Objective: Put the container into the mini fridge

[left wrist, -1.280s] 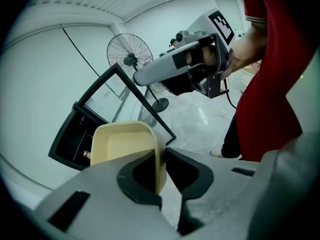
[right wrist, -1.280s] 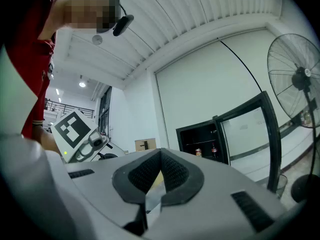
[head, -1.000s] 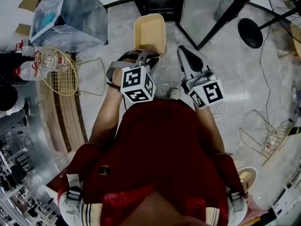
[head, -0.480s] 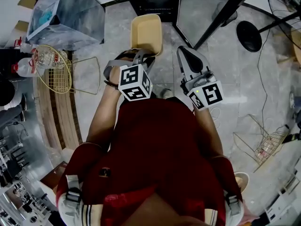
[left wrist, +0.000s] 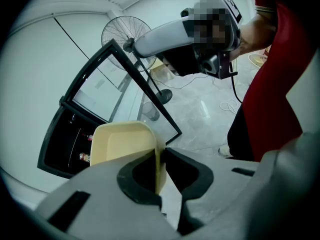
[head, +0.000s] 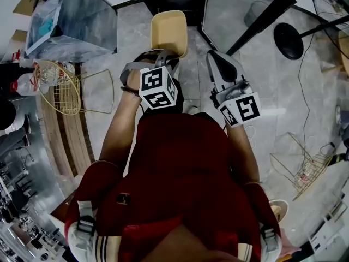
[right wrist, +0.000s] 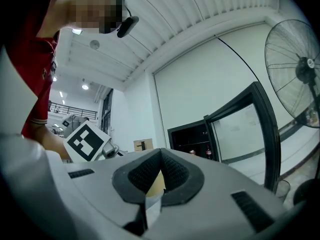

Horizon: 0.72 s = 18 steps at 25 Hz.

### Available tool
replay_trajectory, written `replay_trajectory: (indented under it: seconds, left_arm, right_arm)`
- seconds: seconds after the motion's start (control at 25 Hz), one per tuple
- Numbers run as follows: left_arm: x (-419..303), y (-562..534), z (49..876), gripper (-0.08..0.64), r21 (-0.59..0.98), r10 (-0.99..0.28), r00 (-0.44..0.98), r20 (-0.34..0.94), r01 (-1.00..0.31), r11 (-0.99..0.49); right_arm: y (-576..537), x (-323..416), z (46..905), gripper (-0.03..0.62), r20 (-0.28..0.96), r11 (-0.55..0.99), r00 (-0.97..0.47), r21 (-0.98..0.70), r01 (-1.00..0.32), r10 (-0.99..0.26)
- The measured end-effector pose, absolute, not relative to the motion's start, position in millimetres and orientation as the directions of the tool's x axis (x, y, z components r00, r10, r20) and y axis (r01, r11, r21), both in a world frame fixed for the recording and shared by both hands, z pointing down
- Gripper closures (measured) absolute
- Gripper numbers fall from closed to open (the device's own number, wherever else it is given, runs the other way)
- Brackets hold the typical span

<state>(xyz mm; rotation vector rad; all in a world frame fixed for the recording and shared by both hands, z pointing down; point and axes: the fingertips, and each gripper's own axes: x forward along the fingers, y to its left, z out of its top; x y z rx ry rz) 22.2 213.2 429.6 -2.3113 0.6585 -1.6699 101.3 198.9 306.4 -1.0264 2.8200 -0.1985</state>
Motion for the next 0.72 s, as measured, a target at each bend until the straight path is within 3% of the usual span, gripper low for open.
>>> replay_trajectory:
  seconds: [0.72]
  left_arm:
    - [-44,6,505,0.521,-0.389,-0.419,0.264,0.869,-0.161,-0.907]
  right_arm:
    - [20,43,350,0.594,0.049,0.655,-0.669,-0.164,-0.737,-0.741]
